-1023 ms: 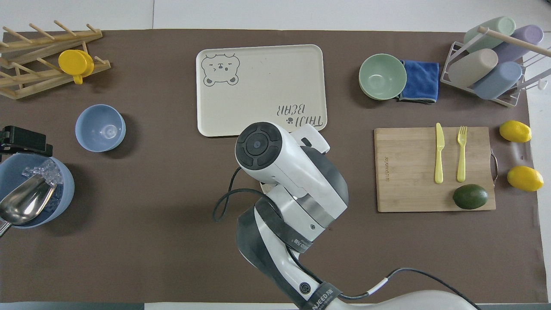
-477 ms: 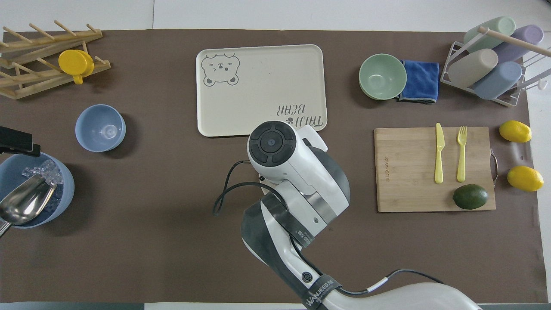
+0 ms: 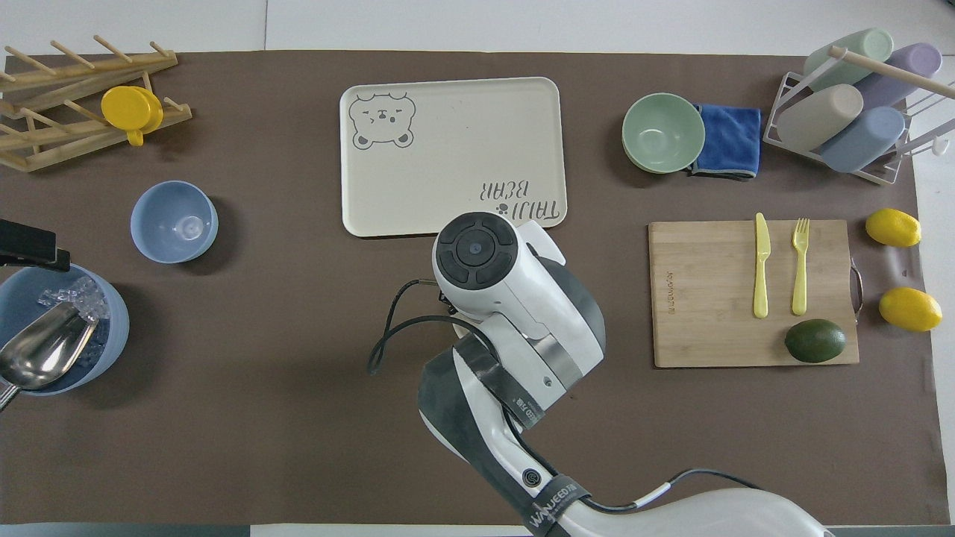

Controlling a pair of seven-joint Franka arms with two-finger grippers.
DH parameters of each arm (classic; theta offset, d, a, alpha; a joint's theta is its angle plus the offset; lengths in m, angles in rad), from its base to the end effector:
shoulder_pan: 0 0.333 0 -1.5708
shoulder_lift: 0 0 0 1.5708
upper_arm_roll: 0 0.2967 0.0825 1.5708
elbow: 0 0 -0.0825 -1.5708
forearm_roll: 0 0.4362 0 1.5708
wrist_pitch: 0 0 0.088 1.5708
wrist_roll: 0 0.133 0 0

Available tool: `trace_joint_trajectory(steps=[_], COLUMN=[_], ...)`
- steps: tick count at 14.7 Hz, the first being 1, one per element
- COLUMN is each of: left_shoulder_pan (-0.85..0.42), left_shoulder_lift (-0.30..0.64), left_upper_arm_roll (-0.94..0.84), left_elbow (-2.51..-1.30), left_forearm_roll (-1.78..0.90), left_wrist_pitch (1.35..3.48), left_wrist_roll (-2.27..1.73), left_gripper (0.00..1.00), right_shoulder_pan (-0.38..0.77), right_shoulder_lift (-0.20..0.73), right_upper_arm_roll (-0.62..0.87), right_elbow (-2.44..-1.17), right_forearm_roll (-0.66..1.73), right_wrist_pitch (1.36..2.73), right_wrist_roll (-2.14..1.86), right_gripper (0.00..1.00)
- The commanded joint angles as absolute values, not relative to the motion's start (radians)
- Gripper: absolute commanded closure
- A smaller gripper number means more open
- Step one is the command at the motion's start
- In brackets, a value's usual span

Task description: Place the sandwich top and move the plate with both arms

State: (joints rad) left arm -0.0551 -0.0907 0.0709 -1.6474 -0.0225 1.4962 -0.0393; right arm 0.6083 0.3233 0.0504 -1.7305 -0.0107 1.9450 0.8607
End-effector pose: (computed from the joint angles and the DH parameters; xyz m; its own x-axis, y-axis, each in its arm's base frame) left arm 0.5701 0.0073 0.5864 0.9967 0.0527 -0.0617 0.0544 -0.9982 0.0265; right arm 0.5315 0.4082 0.3171 0.9768 -0.2003 -0.0755 -0.1945 -0.9778 0.0777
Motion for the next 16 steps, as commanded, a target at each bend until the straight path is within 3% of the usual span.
trace_joint_trajectory(steps=[1,2,4,5,10,16], left_shoulder_pan=[-0.055,-0.058,-0.064,-0.066,-0.147,-0.274], left_shoulder_lift=[-0.117,-0.121,-0.136,-0.144,-0.224,-0.213], left_upper_arm_roll=[0.066,0.063,0.060,0.057,0.046,0.048], left_elbow=[-1.661,-1.664,-1.693,-1.709,-1.888,-2.063], left_forearm_roll=[-0.008,-0.008,-0.008,-0.008,-0.043,-0.181], left_wrist_pitch=[1.494,1.487,1.485,1.486,1.606,1.863], left_wrist_roll=[-0.044,-0.044,-0.043,-0.041,-0.147,-0.221], left_gripper=[0.00,0.00,0.00,0.00,0.00,0.00], right_shoulder_pan=[0.598,0.595,0.556,0.520,0.268,0.028], right_shoulder_lift=[0.307,0.305,0.276,0.250,0.101,-0.023], right_upper_arm_roll=[0.057,0.057,0.054,0.054,0.048,0.043], right_elbow=[-1.732,-1.715,-1.688,-1.683,-1.683,-1.681], right_forearm_roll=[0.075,0.087,0.087,0.087,0.089,0.087], right_wrist_pitch=[1.986,1.985,1.976,1.967,1.801,1.563], right_wrist_roll=[0.879,0.874,0.848,0.818,0.629,0.364], right_gripper=[0.21,0.19,0.03,0.00,0.00,0.00])
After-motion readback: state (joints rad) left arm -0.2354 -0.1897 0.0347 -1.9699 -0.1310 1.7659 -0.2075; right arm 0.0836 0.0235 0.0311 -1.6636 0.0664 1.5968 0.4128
